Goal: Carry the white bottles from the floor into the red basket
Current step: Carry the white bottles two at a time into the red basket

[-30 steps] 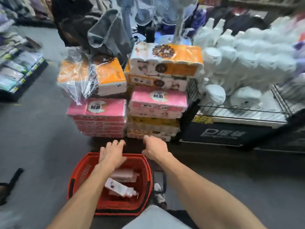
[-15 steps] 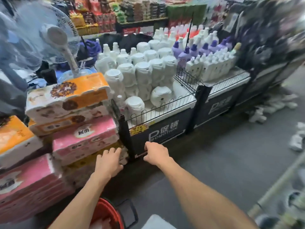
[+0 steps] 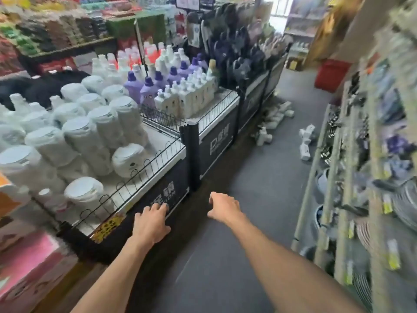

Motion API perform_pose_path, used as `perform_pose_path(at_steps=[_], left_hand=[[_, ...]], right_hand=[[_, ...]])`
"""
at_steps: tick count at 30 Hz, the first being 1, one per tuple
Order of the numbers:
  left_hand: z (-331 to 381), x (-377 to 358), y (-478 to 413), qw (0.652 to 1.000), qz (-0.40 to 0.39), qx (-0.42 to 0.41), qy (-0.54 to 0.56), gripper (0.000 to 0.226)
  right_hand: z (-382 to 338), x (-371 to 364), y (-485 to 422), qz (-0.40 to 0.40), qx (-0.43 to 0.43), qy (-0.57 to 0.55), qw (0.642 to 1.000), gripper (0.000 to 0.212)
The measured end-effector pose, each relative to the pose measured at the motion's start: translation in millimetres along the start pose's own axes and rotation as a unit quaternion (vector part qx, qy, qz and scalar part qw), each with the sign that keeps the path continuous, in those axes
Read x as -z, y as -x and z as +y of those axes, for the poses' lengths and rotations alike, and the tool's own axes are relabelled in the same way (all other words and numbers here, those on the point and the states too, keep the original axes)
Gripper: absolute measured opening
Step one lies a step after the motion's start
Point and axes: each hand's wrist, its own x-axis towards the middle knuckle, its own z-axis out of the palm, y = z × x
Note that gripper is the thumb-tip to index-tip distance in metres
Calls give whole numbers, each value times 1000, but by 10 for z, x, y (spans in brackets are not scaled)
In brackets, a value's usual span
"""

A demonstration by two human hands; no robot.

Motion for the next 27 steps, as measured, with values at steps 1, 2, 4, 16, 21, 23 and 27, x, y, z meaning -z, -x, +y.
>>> perform_pose_path(at_steps=[1, 2, 4, 16, 21, 23, 27], left_hand=[[102, 38, -140, 1000, -1, -20, -7, 64], [198, 72, -277, 999, -4, -39, -12, 64], [374, 136, -548, 997, -7, -74, -16, 64], [968, 694, -2022, 972, 20, -228, -55, 57], [1254, 819, -2501, 958, 22, -277, -69, 60], [1393, 825, -2643, 953, 15, -293, -76, 60], [1705, 813, -2881, 943, 9, -321, -89, 60]], right_hand=[[108, 61, -45, 7, -19, -10, 1000, 35], [210, 116, -93, 15, -37, -18, 999, 36], [390, 217, -192, 28, -73, -33, 996, 36], [888, 827, -710, 97, -227, -103, 964, 37], [1083, 1014, -875, 117, -272, -121, 947, 36], [1177, 1066, -918, 118, -293, -123, 941, 36], [1435, 1168, -1033, 122, -325, -132, 928, 33]])
